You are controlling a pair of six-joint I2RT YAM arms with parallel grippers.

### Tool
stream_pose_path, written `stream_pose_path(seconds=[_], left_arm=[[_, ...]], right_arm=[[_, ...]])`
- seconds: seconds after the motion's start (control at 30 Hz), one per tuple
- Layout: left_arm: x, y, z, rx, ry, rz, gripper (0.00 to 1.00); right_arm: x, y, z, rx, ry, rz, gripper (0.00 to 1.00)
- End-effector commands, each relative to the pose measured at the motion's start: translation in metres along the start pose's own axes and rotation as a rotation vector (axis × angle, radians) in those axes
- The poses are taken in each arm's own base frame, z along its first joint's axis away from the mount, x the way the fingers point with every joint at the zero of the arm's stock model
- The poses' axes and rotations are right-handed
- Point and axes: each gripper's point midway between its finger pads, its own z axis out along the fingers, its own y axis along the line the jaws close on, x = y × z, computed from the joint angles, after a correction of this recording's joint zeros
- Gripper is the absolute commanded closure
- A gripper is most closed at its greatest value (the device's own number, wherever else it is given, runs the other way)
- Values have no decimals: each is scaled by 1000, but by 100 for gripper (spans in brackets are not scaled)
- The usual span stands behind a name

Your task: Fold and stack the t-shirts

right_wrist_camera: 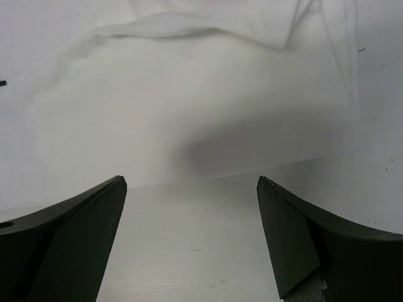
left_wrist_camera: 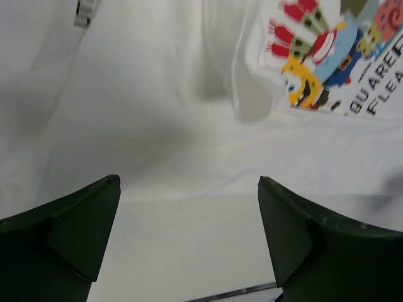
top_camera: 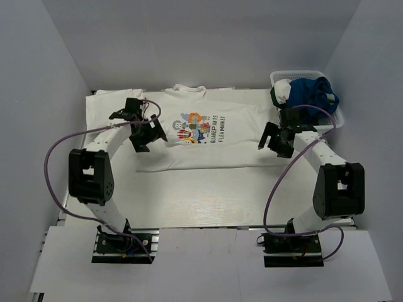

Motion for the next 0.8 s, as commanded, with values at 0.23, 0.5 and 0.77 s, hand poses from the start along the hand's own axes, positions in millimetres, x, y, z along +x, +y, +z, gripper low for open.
stream_pose_path(seconds=[0.23, 0.5, 0.77], left_arm=[[39, 32, 45, 8, 47, -60, 0], [127, 96, 36, -171, 194, -148, 0], [214, 121, -26, -187, 254, -260, 0]], right_arm=[[-7, -8, 59, 42, -32, -76, 10], [81, -41, 44, 112, 149, -11, 10], [185, -40, -8, -9, 320, 10, 10]])
